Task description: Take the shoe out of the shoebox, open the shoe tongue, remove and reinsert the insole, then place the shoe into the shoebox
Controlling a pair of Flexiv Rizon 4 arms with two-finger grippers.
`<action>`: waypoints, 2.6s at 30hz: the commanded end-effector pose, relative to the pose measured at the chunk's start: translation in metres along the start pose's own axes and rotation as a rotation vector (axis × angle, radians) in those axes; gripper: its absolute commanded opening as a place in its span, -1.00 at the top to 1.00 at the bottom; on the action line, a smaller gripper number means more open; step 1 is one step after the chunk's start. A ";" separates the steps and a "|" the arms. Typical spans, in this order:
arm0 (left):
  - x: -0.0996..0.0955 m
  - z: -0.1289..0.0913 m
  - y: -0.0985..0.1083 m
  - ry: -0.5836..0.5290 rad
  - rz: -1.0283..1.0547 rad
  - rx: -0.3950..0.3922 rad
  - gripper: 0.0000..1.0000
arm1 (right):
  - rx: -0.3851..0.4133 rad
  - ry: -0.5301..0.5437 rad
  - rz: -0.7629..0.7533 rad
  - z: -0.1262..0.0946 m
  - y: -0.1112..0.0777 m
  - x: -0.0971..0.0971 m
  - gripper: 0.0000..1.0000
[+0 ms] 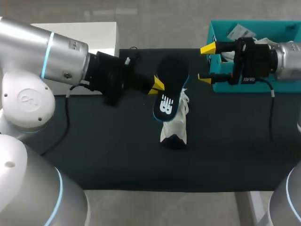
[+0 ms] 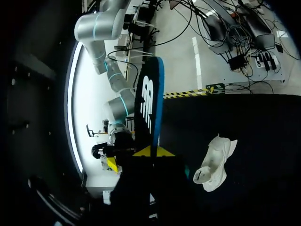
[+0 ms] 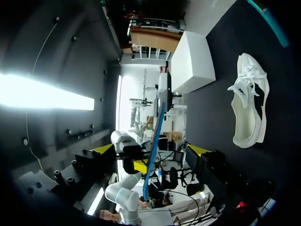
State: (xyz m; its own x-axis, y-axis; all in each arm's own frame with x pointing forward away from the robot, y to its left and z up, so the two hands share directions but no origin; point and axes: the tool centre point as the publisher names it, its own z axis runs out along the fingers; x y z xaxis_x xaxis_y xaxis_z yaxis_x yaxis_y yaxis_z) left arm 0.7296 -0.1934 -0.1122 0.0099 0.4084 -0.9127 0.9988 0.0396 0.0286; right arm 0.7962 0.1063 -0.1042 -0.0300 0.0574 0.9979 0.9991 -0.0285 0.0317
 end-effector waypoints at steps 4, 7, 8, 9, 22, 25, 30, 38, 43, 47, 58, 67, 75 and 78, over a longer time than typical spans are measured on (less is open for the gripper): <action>0.002 0.033 0.017 0.044 0.071 -0.034 1.00 | 0.002 -0.039 0.009 0.008 0.002 -0.003 -0.42; 0.000 0.039 0.019 0.028 0.022 -0.061 1.00 | 0.005 -0.048 0.014 0.013 0.001 -0.006 -0.35; -0.001 0.042 0.021 0.028 0.025 -0.063 1.00 | 0.004 -0.053 0.015 0.014 0.001 -0.007 -0.29; -0.003 0.044 0.022 0.020 0.027 -0.073 1.00 | 0.005 -0.053 0.015 0.015 0.001 -0.008 -0.28; -0.013 0.061 0.031 -0.009 0.039 -0.102 1.00 | 0.006 -0.018 0.020 0.021 0.000 -0.013 0.17; -0.013 0.063 0.031 -0.013 0.046 -0.098 1.00 | 0.005 -0.014 0.024 0.023 -0.001 -0.015 0.27; -0.014 0.064 0.028 -0.006 0.056 -0.085 1.00 | -0.008 -0.009 0.032 0.022 -0.002 -0.017 1.00; -0.012 0.063 0.032 -0.007 0.047 -0.109 1.00 | 0.006 -0.010 0.033 0.026 0.000 -0.019 1.00; -0.009 0.057 0.031 0.043 0.024 -0.089 -1.00 | 0.008 -0.005 0.034 0.028 0.002 -0.021 1.00; -0.010 0.049 0.036 0.157 0.025 -0.063 -1.00 | 0.007 -0.018 0.041 0.030 0.004 -0.025 1.00; -0.027 0.021 0.053 0.537 -0.002 0.023 -1.00 | -0.003 -0.075 0.058 0.034 0.004 -0.040 1.00; -0.037 0.007 0.056 0.812 0.043 0.122 -1.00 | -0.001 -0.122 0.066 0.040 0.005 -0.053 1.00; -0.049 0.004 0.057 0.973 0.083 0.164 -1.00 | 0.010 -0.134 0.070 0.047 0.005 -0.058 1.00; -0.052 0.006 0.057 1.023 0.114 0.178 -1.00 | 0.012 -0.135 0.070 0.049 0.004 -0.060 1.00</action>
State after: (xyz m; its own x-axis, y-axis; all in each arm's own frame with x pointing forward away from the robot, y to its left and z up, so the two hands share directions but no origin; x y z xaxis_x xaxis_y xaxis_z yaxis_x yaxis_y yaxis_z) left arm 0.7807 -0.2106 -0.0690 0.1053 0.8626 -0.4947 0.9908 -0.1335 -0.0219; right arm 0.8026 0.1474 -0.1650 0.0415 0.1856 0.9817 0.9990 -0.0250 -0.0375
